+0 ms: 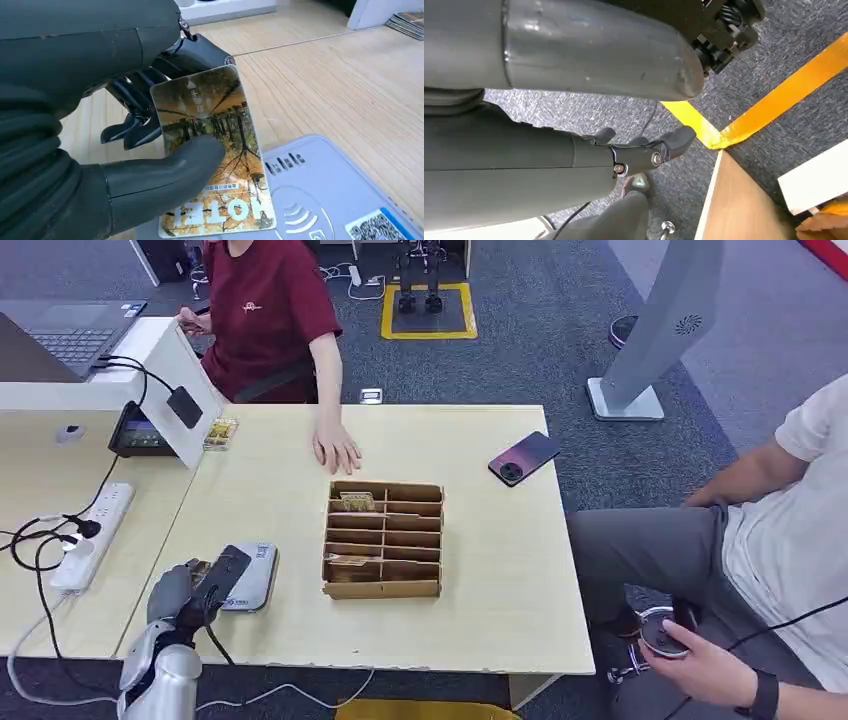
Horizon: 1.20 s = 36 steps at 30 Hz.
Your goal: Pass the card to the sensor for recognition and then transmit it.
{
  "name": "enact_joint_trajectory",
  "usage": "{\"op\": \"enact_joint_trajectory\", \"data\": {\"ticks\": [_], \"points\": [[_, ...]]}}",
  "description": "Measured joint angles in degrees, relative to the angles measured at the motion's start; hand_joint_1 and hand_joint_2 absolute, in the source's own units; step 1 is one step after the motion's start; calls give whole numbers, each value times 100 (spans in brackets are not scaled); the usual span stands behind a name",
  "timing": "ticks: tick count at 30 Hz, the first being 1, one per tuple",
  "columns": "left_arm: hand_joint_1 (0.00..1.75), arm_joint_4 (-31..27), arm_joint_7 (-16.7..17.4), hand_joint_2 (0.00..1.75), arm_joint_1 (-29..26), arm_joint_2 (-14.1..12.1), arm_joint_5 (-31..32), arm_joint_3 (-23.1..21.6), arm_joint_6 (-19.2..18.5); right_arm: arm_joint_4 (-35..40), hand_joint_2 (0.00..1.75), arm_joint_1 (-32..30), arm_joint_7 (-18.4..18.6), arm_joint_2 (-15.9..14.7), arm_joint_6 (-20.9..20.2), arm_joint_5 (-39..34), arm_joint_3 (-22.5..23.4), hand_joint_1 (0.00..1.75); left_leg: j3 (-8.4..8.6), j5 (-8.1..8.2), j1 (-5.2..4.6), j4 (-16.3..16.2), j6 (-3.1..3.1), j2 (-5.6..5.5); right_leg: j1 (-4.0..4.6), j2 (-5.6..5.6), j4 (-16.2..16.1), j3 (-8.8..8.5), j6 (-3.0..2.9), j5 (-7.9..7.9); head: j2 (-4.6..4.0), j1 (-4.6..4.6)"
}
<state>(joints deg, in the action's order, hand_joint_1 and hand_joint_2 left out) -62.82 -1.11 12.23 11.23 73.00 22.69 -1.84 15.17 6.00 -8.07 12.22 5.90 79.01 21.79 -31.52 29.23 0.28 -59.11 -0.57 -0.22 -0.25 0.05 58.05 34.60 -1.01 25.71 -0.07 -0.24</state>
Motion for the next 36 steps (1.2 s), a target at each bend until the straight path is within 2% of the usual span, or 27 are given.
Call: {"op": "enact_joint_trajectory", "data": {"ticks": [8,10,12,13,18,33,34,36], "points": [[175,158,-57,175,3,11,193,-122,55,26,0,4,-4,33,0,59,55,0,8,-3,-3,1,-3,-6,-3,-6,0,-10,0,0,0,0],[175,173,-324,175,-11,15,-246,-122,-147,26,0,4,-33,42,-11,77,79,0,8,-3,-3,1,-3,-7,-4,-7,0,-11,0,0,0,0],[175,171,-748,175,-85,15,-1223,-120,-680,26,0,6,-52,42,-15,92,81,0,8,-5,-5,1,-5,-22,-5,-19,0,-12,1,0,0,0],[175,166,-832,175,-124,22,-1468,-122,-817,26,0,10,-57,42,-17,94,81,0,8,-6,-4,1,-5,-22,-5,-19,0,-13,1,0,0,2],[175,90,-848,175,-223,61,-1678,-144,-935,26,0,24,-77,42,-17,103,83,0,8,-5,-9,1,-5,-21,-10,-18,0,-15,2,0,-2,0],[175,37,-848,175,-273,66,-1692,-166,-946,26,0,31,-94,42,-17,107,87,0,10,-5,-8,2,-5,-19,-10,-17,1,-13,1,0,0,0],[175,37,-852,175,-274,66,-1736,-166,-953,26,0,31,-96,42,-17,107,85,0,10,-5,-8,2,-5,-19,-10,-17,1,-14,1,0,-2,0],[175,-15,-962,175,-331,66,-2450,-166,-1102,26,0,31,-116,42,-17,114,85,0,10,-5,-8,2,-5,-17,-10,-15,1,-12,1,0,0,0]]}}
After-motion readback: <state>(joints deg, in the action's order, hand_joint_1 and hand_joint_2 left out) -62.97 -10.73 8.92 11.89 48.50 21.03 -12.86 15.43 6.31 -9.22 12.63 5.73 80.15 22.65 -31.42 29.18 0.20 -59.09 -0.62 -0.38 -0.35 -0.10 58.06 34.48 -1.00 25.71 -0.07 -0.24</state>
